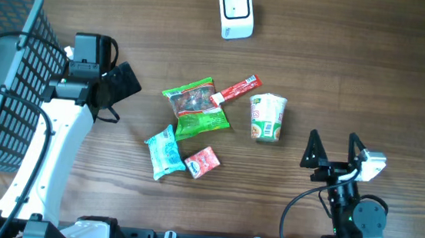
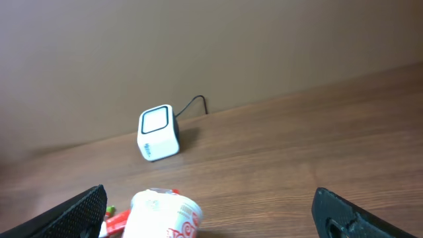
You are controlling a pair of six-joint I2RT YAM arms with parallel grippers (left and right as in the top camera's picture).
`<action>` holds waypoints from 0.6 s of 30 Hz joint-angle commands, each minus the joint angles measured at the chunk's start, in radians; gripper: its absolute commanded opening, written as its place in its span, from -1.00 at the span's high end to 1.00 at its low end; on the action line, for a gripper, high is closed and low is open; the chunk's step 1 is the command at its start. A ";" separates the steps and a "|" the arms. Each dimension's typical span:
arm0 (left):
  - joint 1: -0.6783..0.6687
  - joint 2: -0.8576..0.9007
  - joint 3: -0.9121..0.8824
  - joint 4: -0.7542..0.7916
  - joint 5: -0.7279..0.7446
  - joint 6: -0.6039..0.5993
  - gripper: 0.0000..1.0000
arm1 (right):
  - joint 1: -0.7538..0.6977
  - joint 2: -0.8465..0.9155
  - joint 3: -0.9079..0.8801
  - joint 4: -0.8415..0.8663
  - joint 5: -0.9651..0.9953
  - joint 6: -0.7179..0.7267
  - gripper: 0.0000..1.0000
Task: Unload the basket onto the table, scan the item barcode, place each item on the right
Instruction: 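Reach the right gripper toward the white noodle cup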
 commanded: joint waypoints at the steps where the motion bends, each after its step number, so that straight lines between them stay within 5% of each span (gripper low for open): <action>1: 0.005 -0.019 0.001 -0.001 -0.009 -0.005 -1.00 | -0.002 -0.004 -0.001 0.002 -0.078 0.064 -1.00; 7: 0.005 -0.019 0.001 -0.001 -0.009 -0.005 -1.00 | -0.002 0.111 0.296 -0.225 -0.138 0.043 -0.99; 14: 0.005 -0.019 0.001 -0.001 -0.010 -0.005 -1.00 | -0.002 0.785 1.095 -0.780 -0.290 -0.067 -1.00; 18: 0.005 -0.019 0.001 -0.001 -0.009 -0.005 -1.00 | -0.002 1.190 1.435 -1.027 -0.445 -0.272 -0.99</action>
